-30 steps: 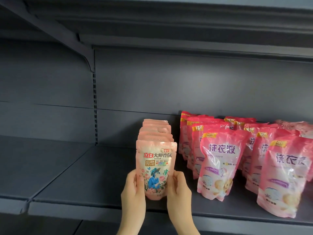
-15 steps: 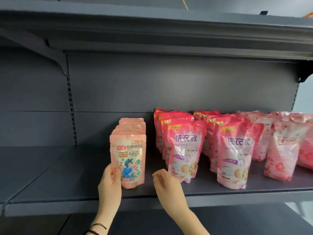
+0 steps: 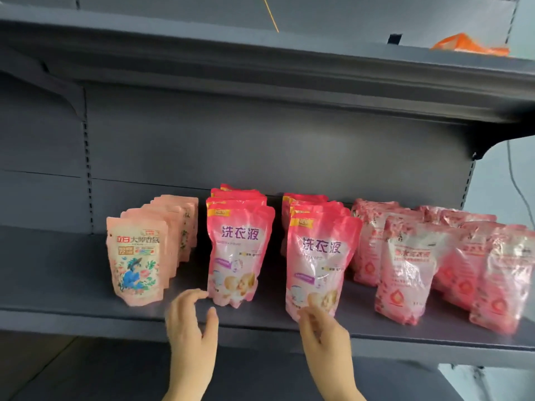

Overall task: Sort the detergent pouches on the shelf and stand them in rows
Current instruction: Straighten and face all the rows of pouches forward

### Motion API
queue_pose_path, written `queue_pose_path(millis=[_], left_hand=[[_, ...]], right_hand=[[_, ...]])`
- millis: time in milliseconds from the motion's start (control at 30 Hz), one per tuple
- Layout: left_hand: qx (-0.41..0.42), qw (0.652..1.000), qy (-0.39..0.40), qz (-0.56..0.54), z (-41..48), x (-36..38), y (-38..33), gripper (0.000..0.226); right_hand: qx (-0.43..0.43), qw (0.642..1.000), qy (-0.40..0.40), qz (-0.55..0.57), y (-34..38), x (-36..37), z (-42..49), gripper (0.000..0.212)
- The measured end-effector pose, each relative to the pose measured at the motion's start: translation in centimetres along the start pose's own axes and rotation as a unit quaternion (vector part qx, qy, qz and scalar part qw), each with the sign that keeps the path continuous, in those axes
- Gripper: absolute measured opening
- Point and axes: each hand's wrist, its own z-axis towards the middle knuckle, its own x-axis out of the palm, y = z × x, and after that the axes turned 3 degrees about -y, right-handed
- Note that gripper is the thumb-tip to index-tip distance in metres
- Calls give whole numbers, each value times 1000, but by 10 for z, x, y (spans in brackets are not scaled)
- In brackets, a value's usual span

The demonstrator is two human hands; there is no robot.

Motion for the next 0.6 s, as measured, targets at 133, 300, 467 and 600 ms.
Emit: queue_pose_path(millis=[133, 300, 467, 600], left_hand=[[-146, 975, -28, -162, 25, 29, -24, 19], [-193, 953, -54, -228, 74, 47, -24, 20], [-216, 947, -22, -238, 98, 59, -9, 37], [-209, 951, 32, -225, 98, 59, 2, 22]], right_hand=[[-13, 991, 86, 100, 3, -1, 14, 19], [8, 969, 167, 182, 53, 47, 37, 48], [88, 965, 56, 240, 68, 83, 66, 41], [124, 954, -7, 273, 59, 101, 73, 26]])
